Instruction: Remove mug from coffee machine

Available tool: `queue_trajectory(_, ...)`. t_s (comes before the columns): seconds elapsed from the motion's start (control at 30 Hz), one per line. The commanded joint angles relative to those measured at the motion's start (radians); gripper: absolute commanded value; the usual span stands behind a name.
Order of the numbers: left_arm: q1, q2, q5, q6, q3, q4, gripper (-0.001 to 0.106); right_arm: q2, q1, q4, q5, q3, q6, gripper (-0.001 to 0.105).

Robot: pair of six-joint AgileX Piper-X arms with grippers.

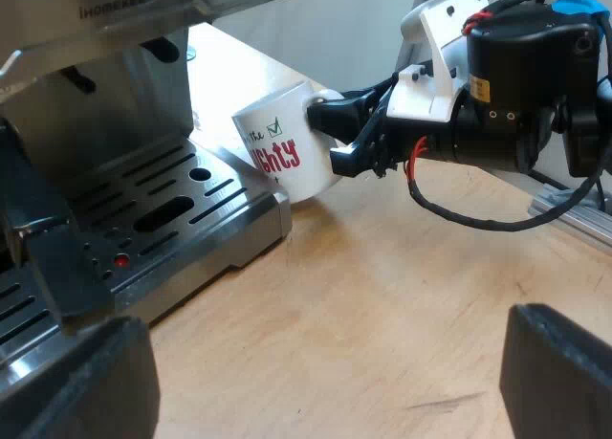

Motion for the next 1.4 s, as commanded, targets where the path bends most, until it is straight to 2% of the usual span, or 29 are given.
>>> queue_trajectory(0.03, -0.005, 0.003, 0.013, -0.012, -0.004, 0.003, 0.077, -0.01, -0.003, -0.043, 0.014, -0.016, -0.018, 0.0)
queue_trajectory(0.33, -0.005, 0.003, 0.013, -0.012, -0.004, 0.003, 0.077, -0.027, 0.0, 0.036, 0.014, -0.014, -0.018, 0.0)
queue_trajectory(0.57, -0.005, 0.003, 0.013, -0.012, -0.004, 0.002, 0.077, -0.11, 0.0, 0.242, -0.007, -0.012, 0.002, 0.0)
queue_trajectory(0.7, -0.005, 0.003, 0.013, -0.012, -0.004, 0.002, 0.077, -0.119, 0.0, 0.331, -0.07, -0.013, 0.055, 0.0)
queue_trajectory(0.8, -0.005, 0.003, 0.013, -0.012, -0.004, 0.002, 0.077, -0.119, 0.0, 0.367, -0.081, -0.001, 0.095, 0.0)
queue_trajectory(1.03, -0.005, 0.003, 0.013, -0.012, -0.004, 0.002, 0.077, -0.119, 0.0, 0.398, -0.084, 0.026, 0.112, 0.0)
queue_trajectory(1.17, -0.005, 0.003, 0.013, -0.012, -0.004, 0.002, 0.077, -0.119, 0.0, 0.431, -0.084, 0.032, 0.165, 0.0)
queue_trajectory(1.4, -0.005, 0.003, 0.013, -0.012, -0.004, 0.002, 0.077, -0.119, 0.0, 0.518, -0.082, 0.032, 0.169, 0.0)
